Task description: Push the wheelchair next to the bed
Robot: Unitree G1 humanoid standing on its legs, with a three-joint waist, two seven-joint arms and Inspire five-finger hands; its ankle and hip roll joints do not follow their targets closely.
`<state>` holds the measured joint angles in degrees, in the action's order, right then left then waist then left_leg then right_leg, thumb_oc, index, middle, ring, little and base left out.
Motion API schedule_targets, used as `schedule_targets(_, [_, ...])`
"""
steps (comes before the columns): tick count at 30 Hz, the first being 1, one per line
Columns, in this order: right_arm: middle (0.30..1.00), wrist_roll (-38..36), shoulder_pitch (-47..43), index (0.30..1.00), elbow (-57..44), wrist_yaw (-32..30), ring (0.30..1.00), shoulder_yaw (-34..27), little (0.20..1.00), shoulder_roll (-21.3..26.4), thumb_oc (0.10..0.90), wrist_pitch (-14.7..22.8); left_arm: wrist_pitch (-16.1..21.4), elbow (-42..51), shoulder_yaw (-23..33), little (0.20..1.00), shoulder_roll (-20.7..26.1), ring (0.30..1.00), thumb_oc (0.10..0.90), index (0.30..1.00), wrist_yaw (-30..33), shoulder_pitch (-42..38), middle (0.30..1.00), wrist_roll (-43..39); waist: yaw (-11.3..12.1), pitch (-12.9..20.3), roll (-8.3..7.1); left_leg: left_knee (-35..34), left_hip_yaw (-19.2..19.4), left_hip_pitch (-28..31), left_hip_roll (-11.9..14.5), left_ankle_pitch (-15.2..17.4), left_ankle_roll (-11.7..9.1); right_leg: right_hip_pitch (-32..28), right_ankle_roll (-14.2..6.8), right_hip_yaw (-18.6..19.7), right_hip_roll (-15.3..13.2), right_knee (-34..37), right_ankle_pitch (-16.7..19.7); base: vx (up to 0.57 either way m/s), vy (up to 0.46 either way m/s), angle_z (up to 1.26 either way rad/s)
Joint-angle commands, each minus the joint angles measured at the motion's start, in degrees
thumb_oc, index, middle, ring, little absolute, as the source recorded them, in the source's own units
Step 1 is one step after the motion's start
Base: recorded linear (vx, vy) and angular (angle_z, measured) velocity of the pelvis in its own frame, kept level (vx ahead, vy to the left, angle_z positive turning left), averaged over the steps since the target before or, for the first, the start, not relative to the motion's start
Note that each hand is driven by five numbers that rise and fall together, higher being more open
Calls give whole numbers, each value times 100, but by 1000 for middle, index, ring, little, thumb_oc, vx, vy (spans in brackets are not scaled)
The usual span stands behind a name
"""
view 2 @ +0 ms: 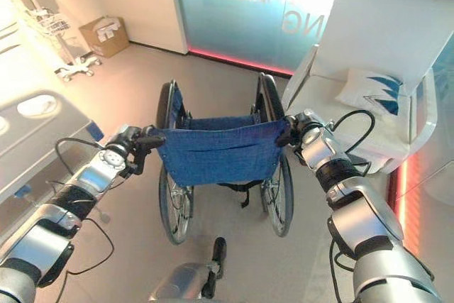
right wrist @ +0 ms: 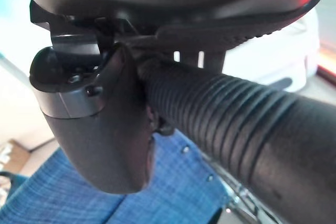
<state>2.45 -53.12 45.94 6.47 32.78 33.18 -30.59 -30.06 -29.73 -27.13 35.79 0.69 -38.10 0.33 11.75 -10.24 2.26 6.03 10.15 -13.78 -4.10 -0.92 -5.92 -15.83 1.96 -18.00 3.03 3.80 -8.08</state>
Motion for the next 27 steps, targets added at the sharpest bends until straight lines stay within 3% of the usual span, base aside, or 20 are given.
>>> schedule_targets(1, [300, 1175, -709, 300, -98, 701, 300, 824, 300, 550, 400, 1842, 580, 152, -235, 300, -73, 300, 400, 300, -1301, 918, 300, -112, 440, -98, -272, 53, -193, 1, -446, -565, 859, 357, -252, 593, 63, -1475, -176, 591, 8, -9])
schedule_targets(3, [300, 1191, -561, 300, -124, 687, 300, 831, 300, 568, 400, 1924, 623, 184, -236, 300, 50, 300, 400, 300, -1426, 1011, 300, 41, 572, -35, -473, 173, -260, 33, -464, -425, 1059, 337, -508, 525, -91, -2079, 228, 493, -7, 0])
schedule_targets(5, [300, 1268, -377, 300, -286, 695, 300, 852, 300, 703, 400, 2033, 783, 192, -244, 300, 93, 300, 400, 300, -1435, 1147, 300, 317, 632, 0, -622, 98, -487, 220, -413, -414, 1193, 431, -912, 570, -223, -3132, 963, 490, 4, 19])
schedule_targets(6, [300, 1215, -340, 300, -383, 700, 300, 859, 300, 771, 400, 1999, 820, 210, -245, 300, 97, 300, 400, 300, -1421, 1179, 300, 355, 629, 17, -638, 80, -564, 247, -404, -421, 1198, 474, -985, 657, -188, -3200, 1160, 615, -24, 50])
schedule_targets(7, [300, 1059, -232, 300, -611, 702, 300, 827, 300, 903, 400, 1906, 906, 223, -252, 300, 103, 300, 400, 300, -1336, 1236, 300, 433, 561, 30, -754, 67, -801, 370, -493, -389, 1208, 583, -1147, 826, -293, -3236, 1493, 362, -43, 49])
schedule_targets(8, [300, 1061, -221, 300, -641, 699, 300, 819, 300, 911, 400, 1889, 913, 225, -256, 300, 101, 300, 400, 300, -1326, 1236, 300, 435, 555, 46, -741, 65, -826, 369, -472, -390, 1202, 610, -1143, 832, -296, -3197, 1534, 416, -94, 64])
schedule_targets(10, [300, 1160, -191, 300, -762, 673, 300, 745, 300, 942, 400, 1882, 966, 183, -293, 300, 86, 300, 400, 300, -1263, 1163, 300, 469, 431, 20, -731, 82, -1058, 539, -442, -292, 1189, 918, -1102, 852, -564, -3001, 1485, 288, -148, 57])
schedule_targets(11, [300, 1170, -262, 300, -729, 648, 300, 752, 300, 950, 400, 1915, 973, 151, -332, 300, 55, 300, 400, 300, -1248, 1019, 300, 509, 325, -12, -619, 73, -1274, 704, -328, -239, 1152, 1385, -1014, 904, -709, -2717, 1470, 379, -350, 37])
schedule_targets(12, [300, 1250, -425, 300, -645, 543, 300, 798, 300, 952, 400, 2024, 1012, 67, -441, 300, 81, 300, 400, 300, -1220, 699, 300, 427, 139, -218, -548, 154, -1627, 956, -249, -37, 1078, 2005, -915, 965, -1070, -2237, 1508, 315, -346, 26])
schedule_targets(14, [300, 1235, -490, 300, -699, 448, 300, 819, 300, 961, 400, 2008, 1050, 46, -471, 300, 141, 300, 400, 300, -1225, 530, 300, 366, 27, -380, -582, 290, -1795, 1058, -248, 188, 1052, 2240, -938, 1042, -1328, -1833, 1730, 302, -385, 43])
schedule_targets(15, [300, 1258, -546, 300, -886, 399, 300, 870, 300, 1023, 400, 1922, 1050, 100, -478, 300, 248, 300, 400, 300, -1299, 377, 300, 302, -95, -498, -663, 402, -1999, 1155, -256, 423, 1016, 2529, -1017, 1292, -1549, -1263, 1976, 462, -479, 72])
schedule_targets(18, [300, 1334, -527, 300, -1373, 507, 300, 879, 300, 1176, 400, 1690, 1065, 348, -361, 300, 391, 300, 400, 300, -1391, 463, 300, 343, -229, -581, -712, 505, -2344, 1372, -135, 768, 921, 2573, -1154, 1568, -1620, -246, 2193, 529, -463, 103])
schedule_targets(19, [300, 1283, -570, 300, -1681, 667, 300, 863, 300, 1267, 400, 1455, 1062, 475, -298, 300, 417, 300, 400, 300, -1446, 547, 300, 389, -264, -549, -757, 537, -2514, 1434, -46, 892, 850, 2536, -1219, 1717, -1628, -2, 2265, 478, -475, 89])
schedule_targets(21, [300, 1327, -632, 300, -1860, 781, 300, 881, 300, 1327, 400, 1284, 1069, 543, -261, 300, 413, 300, 400, 300, -1466, 623, 300, 395, -293, -508, -841, 583, -2620, 1481, 52, 996, 766, 2465, -1233, 1862, -1605, -65, 2278, 433, -493, 96])
schedule_targets(24, [300, 1015, -852, 300, -1811, 920, 300, 932, 300, 1480, 400, 1201, 1087, 593, -240, 300, 348, 300, 400, 300, -1409, 738, 300, 381, -357, -438, -916, 619, -2571, 1495, 473, 957, 530, 2341, -1228, 1766, -1498, -561, 1926, 396, -457, 116])
schedule_targets(26, [300, 959, -874, 300, -1891, 1141, 300, 934, 300, 1578, 400, 1286, 900, 590, -244, 300, 224, 300, 400, 300, -1256, 861, 300, 174, -473, -415, -872, 612, -2361, 1650, 955, 656, 366, 2380, -1142, 1467, -1437, -1123, 1599, 411, -306, 111])
schedule_targets(27, [300, 950, -866, 300, -1893, 1151, 300, 938, 300, 1593, 400, 1324, 859, 591, -253, 300, 187, 300, 400, 300, -1223, 882, 300, 167, -500, -410, -867, 608, -2269, 1680, 1075, 500, 314, 2377, -1121, 1367, -1443, -1173, 1568, 388, -287, 81])
